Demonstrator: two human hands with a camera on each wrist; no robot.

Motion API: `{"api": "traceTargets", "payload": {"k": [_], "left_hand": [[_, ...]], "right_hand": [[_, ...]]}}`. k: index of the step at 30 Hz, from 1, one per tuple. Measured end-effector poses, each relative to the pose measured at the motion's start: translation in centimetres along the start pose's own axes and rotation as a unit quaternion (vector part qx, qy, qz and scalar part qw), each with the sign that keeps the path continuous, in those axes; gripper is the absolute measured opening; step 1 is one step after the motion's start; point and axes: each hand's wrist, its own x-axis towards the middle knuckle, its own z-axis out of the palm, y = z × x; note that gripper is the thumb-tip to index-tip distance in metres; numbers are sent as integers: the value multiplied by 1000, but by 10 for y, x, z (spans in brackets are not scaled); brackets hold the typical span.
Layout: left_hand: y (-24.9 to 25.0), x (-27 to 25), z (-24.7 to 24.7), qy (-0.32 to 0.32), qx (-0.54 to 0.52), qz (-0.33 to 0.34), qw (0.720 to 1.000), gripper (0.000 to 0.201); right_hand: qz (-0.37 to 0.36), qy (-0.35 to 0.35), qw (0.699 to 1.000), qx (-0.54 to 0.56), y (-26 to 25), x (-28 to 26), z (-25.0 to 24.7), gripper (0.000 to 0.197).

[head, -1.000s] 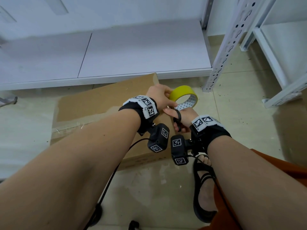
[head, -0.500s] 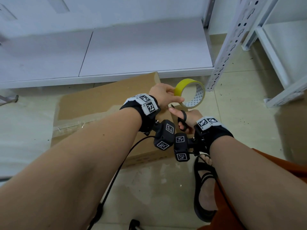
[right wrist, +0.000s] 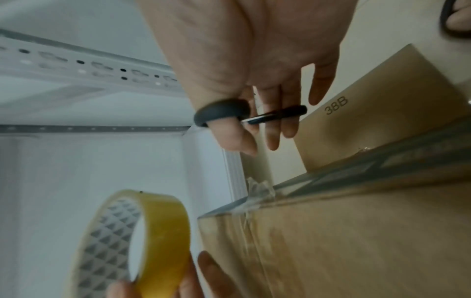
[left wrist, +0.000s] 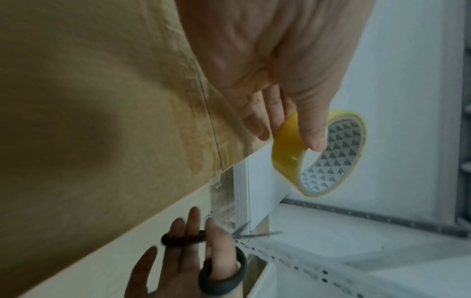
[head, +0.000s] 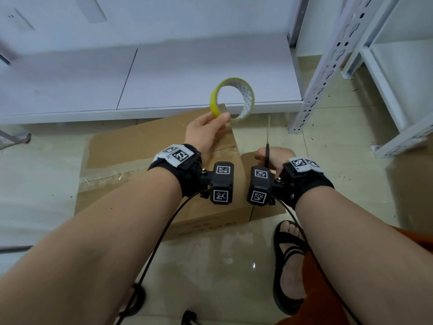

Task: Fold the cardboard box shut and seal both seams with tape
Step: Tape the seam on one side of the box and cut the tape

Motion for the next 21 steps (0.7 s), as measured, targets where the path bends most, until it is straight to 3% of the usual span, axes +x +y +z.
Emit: {"api": "traceTargets", "payload": {"k": [5,9,17,21], "left_hand": [[-7,-14,-20,36,-107,-44,993,46],[-12,-24,-27,40,-161,-67,984,46],[-22,-37,-31,19,-185,-82,979,23],[-25,-41,-31,18,-187,-67,980,35]], "right_hand": [[-116,28,986,116,-12,-20,20,29],[-172,49,978,110,-17,-35,32,25],[-162,24,985,-61,-8,-46,34,38],[-131,11,987,-88,-4,-47,36,35]]}}
